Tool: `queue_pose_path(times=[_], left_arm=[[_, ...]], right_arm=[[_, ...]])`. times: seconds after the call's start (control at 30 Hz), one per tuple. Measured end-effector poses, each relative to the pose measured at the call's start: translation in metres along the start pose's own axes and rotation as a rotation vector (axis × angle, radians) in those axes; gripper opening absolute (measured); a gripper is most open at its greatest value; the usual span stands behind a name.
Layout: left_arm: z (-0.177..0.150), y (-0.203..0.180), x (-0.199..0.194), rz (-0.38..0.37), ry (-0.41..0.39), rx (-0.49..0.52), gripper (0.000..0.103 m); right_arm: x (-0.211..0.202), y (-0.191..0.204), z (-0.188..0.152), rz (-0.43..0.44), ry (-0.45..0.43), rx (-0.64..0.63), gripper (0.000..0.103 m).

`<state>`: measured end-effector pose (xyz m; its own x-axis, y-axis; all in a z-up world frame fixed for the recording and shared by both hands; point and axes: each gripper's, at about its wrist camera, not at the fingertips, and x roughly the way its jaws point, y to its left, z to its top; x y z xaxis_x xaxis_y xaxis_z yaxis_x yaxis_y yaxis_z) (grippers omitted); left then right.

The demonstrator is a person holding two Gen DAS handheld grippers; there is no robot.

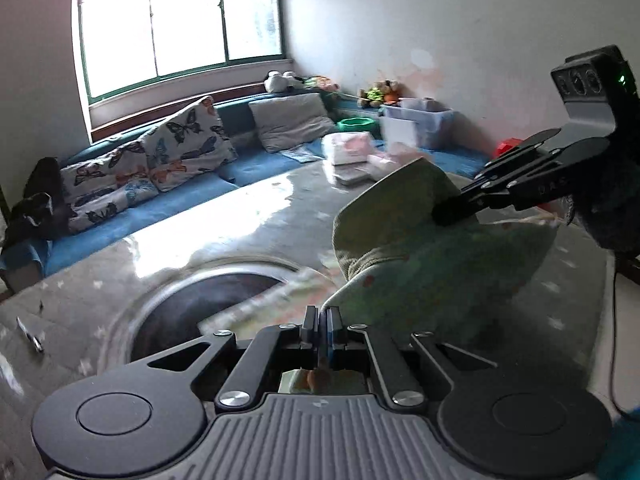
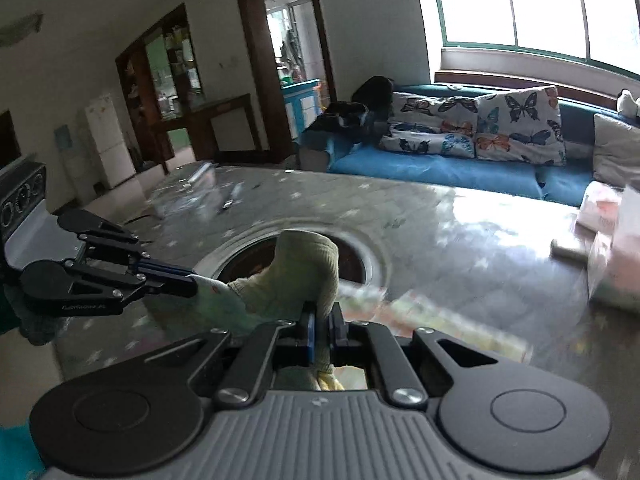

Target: Fold clothes

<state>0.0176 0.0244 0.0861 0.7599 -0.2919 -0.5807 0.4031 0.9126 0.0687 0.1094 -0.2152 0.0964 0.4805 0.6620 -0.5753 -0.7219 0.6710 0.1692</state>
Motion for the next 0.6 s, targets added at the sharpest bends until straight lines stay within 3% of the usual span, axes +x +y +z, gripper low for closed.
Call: queue_pose_path(times=[0.17,0.33,0.4,0.47,0.6], left_arm=[[0.007,0.031,0.061,0.052,0.068,-0.070,0.004],[0.005,0.060,0.117,0.094,0.148,-0.163,0.004],[0.001,0.069,0.119,0.086,0.157,-0.212,0.004],[-0.003,0.074,0.114,0.071,0.147,-0.252,0.005],[-0.002,0.065,0.092,0.016,0.102,-0.222,0.008]], right_arm=[[0.061,-0.033,0.026,-0.070,0.040,0.020,0.005],[0.108,-0.064,0.021,-0.157,0.058,0.110,0.009],[0.107,-0.072,0.011,-0.175,0.052,0.143,0.010],[0.098,-0.073,0.001,-0.177,0.067,0.133,0.023],[0.081,-0.070,-0.019,-0.160,0.108,0.118,0.026]])
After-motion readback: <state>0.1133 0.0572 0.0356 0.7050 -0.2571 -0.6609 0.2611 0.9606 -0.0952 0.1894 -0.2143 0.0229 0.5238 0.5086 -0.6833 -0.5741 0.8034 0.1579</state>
